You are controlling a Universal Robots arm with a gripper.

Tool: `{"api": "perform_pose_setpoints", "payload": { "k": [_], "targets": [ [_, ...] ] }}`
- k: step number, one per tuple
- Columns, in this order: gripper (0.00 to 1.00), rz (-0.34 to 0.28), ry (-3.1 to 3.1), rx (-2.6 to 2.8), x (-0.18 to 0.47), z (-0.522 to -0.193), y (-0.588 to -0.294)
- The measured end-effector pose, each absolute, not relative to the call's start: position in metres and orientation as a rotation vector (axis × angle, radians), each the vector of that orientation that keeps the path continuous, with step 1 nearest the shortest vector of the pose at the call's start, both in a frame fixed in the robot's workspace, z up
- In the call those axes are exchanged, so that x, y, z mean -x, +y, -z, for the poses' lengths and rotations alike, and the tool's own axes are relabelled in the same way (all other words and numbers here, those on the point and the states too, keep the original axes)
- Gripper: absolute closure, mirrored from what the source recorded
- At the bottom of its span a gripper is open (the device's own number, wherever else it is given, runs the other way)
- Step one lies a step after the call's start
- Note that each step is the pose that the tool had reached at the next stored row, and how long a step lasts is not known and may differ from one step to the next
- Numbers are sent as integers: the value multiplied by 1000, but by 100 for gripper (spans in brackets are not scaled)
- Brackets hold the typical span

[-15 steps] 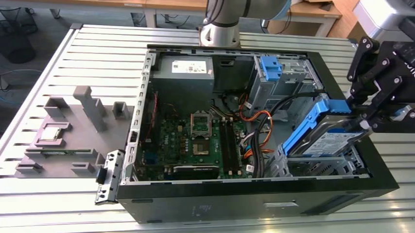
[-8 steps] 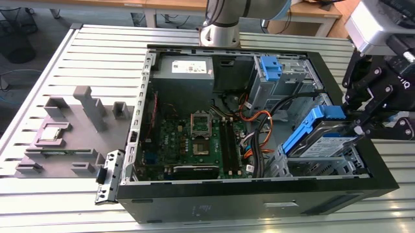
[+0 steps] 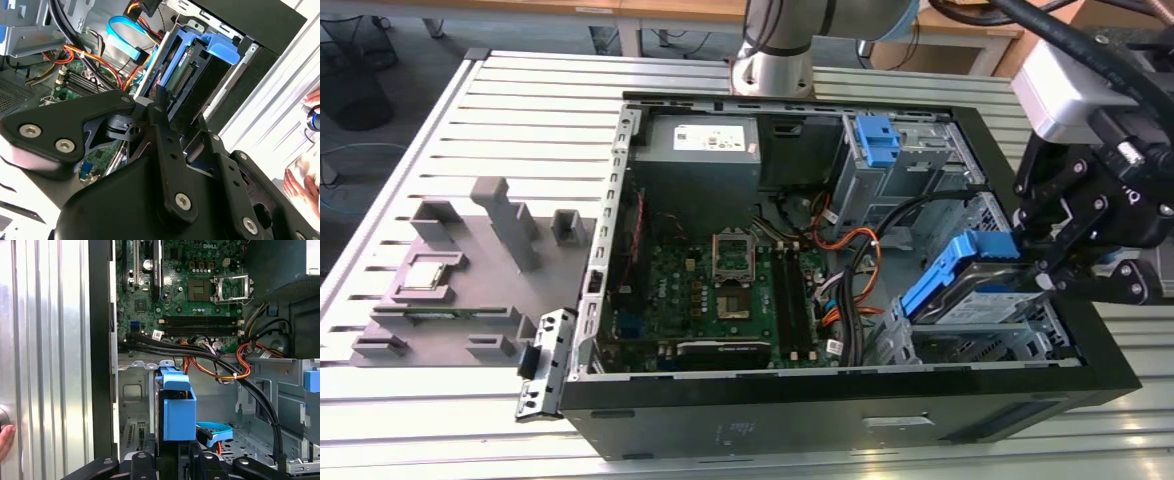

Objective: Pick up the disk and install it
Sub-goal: 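Insert the disk into the insertion slot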

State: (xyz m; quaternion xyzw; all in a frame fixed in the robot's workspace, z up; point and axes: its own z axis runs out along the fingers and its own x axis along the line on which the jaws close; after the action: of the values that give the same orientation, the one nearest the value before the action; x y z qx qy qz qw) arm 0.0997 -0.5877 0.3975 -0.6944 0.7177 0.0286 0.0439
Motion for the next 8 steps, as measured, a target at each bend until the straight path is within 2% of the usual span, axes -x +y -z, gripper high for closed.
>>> {"api": "perform_pose_setpoints", "payload": {
  "k": [8],
  "targets": [
    [64, -87, 2194, 2123, -100, -393, -588]
  ]
}}
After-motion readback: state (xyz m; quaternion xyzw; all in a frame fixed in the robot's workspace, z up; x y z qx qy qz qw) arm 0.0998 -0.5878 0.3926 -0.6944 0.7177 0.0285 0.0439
